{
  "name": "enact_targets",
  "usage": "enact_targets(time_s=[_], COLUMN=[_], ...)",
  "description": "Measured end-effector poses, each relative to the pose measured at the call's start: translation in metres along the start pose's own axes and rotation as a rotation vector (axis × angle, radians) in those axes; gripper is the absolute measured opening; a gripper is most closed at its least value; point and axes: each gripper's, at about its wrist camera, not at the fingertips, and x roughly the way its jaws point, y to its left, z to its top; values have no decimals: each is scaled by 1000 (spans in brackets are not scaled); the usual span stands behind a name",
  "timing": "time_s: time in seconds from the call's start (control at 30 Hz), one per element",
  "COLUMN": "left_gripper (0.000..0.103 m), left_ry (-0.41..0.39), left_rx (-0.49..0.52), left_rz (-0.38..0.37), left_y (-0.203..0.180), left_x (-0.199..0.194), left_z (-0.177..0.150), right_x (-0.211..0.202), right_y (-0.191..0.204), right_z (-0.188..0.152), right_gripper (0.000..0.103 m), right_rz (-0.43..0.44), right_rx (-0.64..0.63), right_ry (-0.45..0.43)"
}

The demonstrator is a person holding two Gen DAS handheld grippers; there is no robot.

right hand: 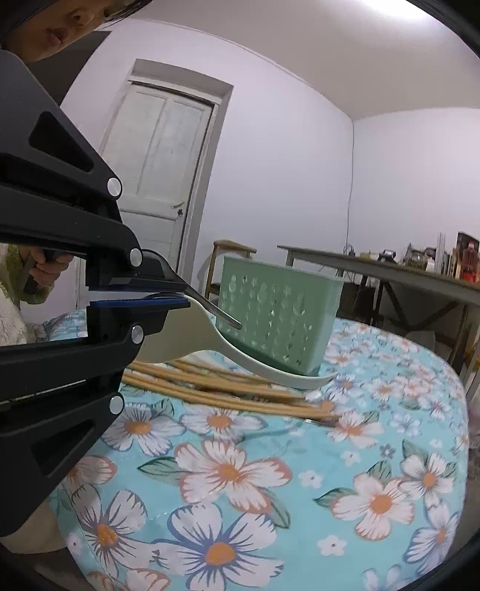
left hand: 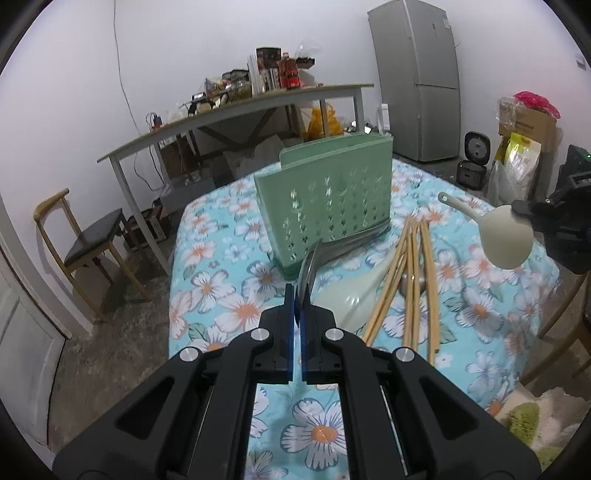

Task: Organize utensils
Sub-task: 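Grasp the metal fork with the left tool while the right tool grasps the white ceramic spoon, then lower the fork into the green caddy with the left tool while the right tool drops the white spoon in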

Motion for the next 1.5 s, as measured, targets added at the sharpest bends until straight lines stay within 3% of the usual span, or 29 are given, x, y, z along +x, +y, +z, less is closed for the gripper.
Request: enact_targets(time_s=[0.33,0.5,0.77,1.07,1.23,1.33,1.4,1.47,1.5], left_gripper=[2,2,2,2,3,6,17,36,40], left_ry=[-82,-135,29,226,291,295,285,252,233], left_rx=[-43,-2,201,383,373,275,216,159,138], left_rz=[3,99,224,223,185,116,81,68,58], left_y=[15,35,52,54,58,60,61,62,63], left_x=[-37,-48,-12,37,63,78,83,84,82], left_z=[40,77,112,124,131,137,139,140,141], right_x=[-8,-9,1,10,19,30,40,47,51], right_y=[32,56,83,91,89,83,77,73,70], right_z=[0,8,30,40,43,45,46,48,48], right_gripper=[3,3,3,3,3,3,3,3,3], right_rz=[109,164,255,269,294,340,360,376,383], right_rx=[-58,-113,-143,-130,-89,-10,55,112,140], right_ry=[4,14,51,88,102,120,139,151,156])
